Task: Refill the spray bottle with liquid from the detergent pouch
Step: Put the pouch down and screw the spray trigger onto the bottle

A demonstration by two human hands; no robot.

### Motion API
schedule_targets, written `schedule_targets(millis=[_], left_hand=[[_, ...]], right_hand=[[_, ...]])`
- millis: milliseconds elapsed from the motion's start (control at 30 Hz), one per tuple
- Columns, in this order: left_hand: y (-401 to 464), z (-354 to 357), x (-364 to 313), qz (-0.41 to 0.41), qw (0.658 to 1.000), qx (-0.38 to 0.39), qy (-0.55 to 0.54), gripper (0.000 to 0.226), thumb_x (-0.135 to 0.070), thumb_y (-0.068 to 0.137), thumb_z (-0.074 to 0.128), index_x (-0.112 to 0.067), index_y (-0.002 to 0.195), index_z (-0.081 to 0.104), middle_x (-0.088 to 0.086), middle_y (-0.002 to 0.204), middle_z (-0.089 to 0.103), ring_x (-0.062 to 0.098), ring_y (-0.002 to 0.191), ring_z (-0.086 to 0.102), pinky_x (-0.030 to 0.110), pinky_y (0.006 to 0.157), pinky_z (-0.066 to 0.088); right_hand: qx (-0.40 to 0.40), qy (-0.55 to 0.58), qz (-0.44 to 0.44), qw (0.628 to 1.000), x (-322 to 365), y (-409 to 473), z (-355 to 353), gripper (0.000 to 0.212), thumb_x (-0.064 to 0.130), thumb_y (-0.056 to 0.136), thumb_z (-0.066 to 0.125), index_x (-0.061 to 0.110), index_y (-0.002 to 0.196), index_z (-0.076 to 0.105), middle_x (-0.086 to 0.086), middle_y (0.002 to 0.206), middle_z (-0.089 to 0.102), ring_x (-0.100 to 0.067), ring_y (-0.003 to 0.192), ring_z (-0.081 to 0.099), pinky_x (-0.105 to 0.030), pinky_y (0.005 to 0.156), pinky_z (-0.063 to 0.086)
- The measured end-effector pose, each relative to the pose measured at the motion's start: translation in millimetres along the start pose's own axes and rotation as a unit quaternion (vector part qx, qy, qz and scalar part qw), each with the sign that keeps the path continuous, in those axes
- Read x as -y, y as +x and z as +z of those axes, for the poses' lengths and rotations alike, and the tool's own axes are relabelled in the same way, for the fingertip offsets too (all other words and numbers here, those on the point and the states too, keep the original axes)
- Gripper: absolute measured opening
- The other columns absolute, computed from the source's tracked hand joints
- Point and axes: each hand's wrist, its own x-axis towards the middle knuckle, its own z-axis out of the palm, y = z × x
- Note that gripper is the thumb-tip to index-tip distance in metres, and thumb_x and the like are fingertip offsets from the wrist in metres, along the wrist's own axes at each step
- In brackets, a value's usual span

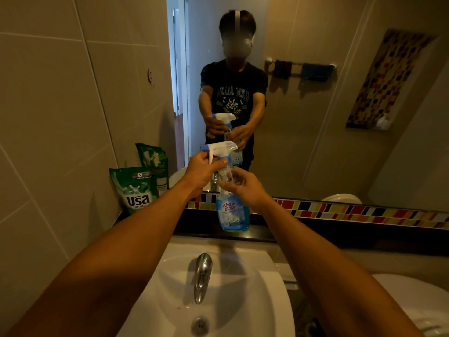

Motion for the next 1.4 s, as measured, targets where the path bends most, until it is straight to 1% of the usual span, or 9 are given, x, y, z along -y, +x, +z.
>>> schedule_targets(millis=[67, 267, 567, 700, 833, 1033, 1167, 1233, 1400], left_hand=[[-1, 1, 1, 0.000, 1.000, 0.006, 0.003, 0.034, -0.011, 0.086, 0.076, -0.018, 0.115, 0.060, -0.004, 0.098, 0.071, 0.011, 0.088, 0.070, 0.018, 0.063, 0.057], [1, 3, 9, -0.007, 0.999, 0.003, -0.042, 0.051, -0.014, 0.073, 0.086, -0.018, 0.117, 0.061, 0.009, 0.110, 0.073, 0.026, 0.103, 0.072, 0.043, 0.086, 0.060], [4, 6, 13, -0.026, 0.999, 0.012, -0.041, 0.041, -0.015, 0.083, 0.077, -0.019, 0.120, 0.062, 0.004, 0.106, 0.073, 0.025, 0.104, 0.070, 0.036, 0.082, 0.057], [5, 2, 18, -0.059, 0.996, 0.044, -0.049, 0.064, -0.037, 0.067, 0.089, -0.016, 0.124, 0.066, 0.007, 0.108, 0.076, 0.027, 0.104, 0.071, 0.047, 0.090, 0.057], [7, 0, 17, -0.063, 0.996, 0.037, -0.048, 0.057, -0.032, 0.070, 0.088, -0.014, 0.120, 0.067, 0.008, 0.105, 0.077, 0.028, 0.102, 0.072, 0.047, 0.089, 0.058], [5, 4, 10, -0.089, 0.994, 0.042, -0.052, 0.041, -0.021, 0.083, 0.077, -0.011, 0.121, 0.065, 0.008, 0.097, 0.075, 0.022, 0.091, 0.072, 0.028, 0.065, 0.056], [4, 2, 13, -0.083, 0.994, 0.045, -0.049, 0.059, -0.033, 0.070, 0.088, -0.012, 0.121, 0.065, 0.011, 0.104, 0.076, 0.027, 0.096, 0.074, 0.038, 0.074, 0.059], [5, 0, 13, -0.076, 0.995, 0.041, -0.040, 0.061, -0.036, 0.068, 0.089, -0.014, 0.120, 0.067, 0.008, 0.105, 0.077, 0.028, 0.101, 0.072, 0.042, 0.081, 0.059], [5, -1, 6, -0.097, 0.993, 0.056, -0.048, 0.029, -0.021, 0.087, 0.073, -0.018, 0.115, 0.066, 0.000, 0.095, 0.073, 0.021, 0.100, 0.066, 0.032, 0.076, 0.047]], right_hand=[[0.001, 0.003, -0.001, 1.000, 0, -2, -1, 0.029, 0.023, 0.092, 0.077, 0.024, 0.119, 0.067, -0.005, 0.113, 0.074, -0.027, 0.107, 0.070, -0.049, 0.097, 0.058], [0.011, -0.007, -0.006, 1.000, 3, -5, -2, 0.029, 0.021, 0.093, 0.075, 0.022, 0.120, 0.063, 0.001, 0.111, 0.072, -0.015, 0.103, 0.069, -0.026, 0.082, 0.056], [-0.001, -0.012, 0.006, 1.000, -1, -3, -5, 0.029, 0.022, 0.091, 0.077, 0.018, 0.118, 0.066, -0.004, 0.111, 0.073, -0.023, 0.105, 0.070, -0.046, 0.096, 0.059], [0.009, -0.022, -0.010, 1.000, 2, -5, -6, 0.028, 0.020, 0.093, 0.075, 0.023, 0.118, 0.064, 0.002, 0.111, 0.072, -0.018, 0.105, 0.070, -0.037, 0.092, 0.059], [0.013, -0.033, -0.017, 0.999, 7, -7, -5, 0.023, 0.019, 0.094, 0.074, 0.026, 0.113, 0.063, 0.009, 0.103, 0.070, -0.007, 0.096, 0.068, -0.021, 0.078, 0.053], [0.014, -0.021, -0.009, 1.000, 3, -7, -5, 0.026, 0.020, 0.093, 0.074, 0.023, 0.116, 0.064, 0.008, 0.104, 0.072, -0.008, 0.097, 0.069, -0.023, 0.081, 0.053], [0.018, -0.027, -0.011, 0.999, 5, -7, -6, 0.030, 0.020, 0.094, 0.073, 0.020, 0.122, 0.063, 0.011, 0.104, 0.070, -0.005, 0.096, 0.068, -0.019, 0.078, 0.052], [0.019, -0.025, -0.013, 0.999, 6, -6, -7, 0.026, 0.019, 0.094, 0.073, 0.024, 0.116, 0.062, 0.010, 0.105, 0.070, -0.007, 0.097, 0.068, -0.021, 0.079, 0.052], [0.034, -0.013, -0.004, 0.999, 6, 0, -12, 0.022, 0.018, 0.093, 0.073, 0.031, 0.107, 0.063, 0.002, 0.110, 0.072, -0.018, 0.104, 0.070, -0.039, 0.094, 0.057]])
